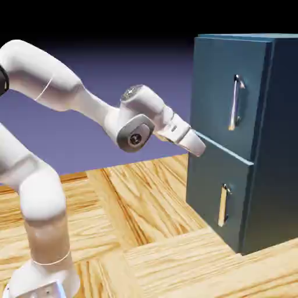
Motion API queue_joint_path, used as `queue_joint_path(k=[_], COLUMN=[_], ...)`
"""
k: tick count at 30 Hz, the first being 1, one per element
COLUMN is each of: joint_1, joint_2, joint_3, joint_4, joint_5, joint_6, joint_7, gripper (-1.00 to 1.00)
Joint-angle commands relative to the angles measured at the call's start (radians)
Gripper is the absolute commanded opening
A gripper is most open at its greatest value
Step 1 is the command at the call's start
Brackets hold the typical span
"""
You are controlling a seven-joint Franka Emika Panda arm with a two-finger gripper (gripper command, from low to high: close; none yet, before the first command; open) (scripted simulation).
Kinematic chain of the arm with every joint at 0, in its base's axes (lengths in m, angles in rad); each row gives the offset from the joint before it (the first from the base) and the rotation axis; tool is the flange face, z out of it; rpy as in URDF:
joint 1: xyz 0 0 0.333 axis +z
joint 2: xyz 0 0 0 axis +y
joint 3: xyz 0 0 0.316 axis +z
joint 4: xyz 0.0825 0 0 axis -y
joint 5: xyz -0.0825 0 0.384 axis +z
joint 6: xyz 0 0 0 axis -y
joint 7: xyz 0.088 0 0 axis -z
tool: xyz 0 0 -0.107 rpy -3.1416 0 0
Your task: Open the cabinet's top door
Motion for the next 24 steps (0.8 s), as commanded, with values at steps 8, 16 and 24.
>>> queue_joint_path(k=[8, 16, 24], joint_1=[0.103, 0.205, 0.308], joint_2=[-0.025, -0.05, -0.074], joint_3=[-0.107, -0.214, -0.32], joint_4=[0.057, 0.114, 0.172], joint_5=[-0.348, -0.696, -1.044], joint_6=[-0.02, -0.04, -0.06], joint_7=[-0.097, -0.195, -0.292], gripper=[0.0, 0.0, 0.0])
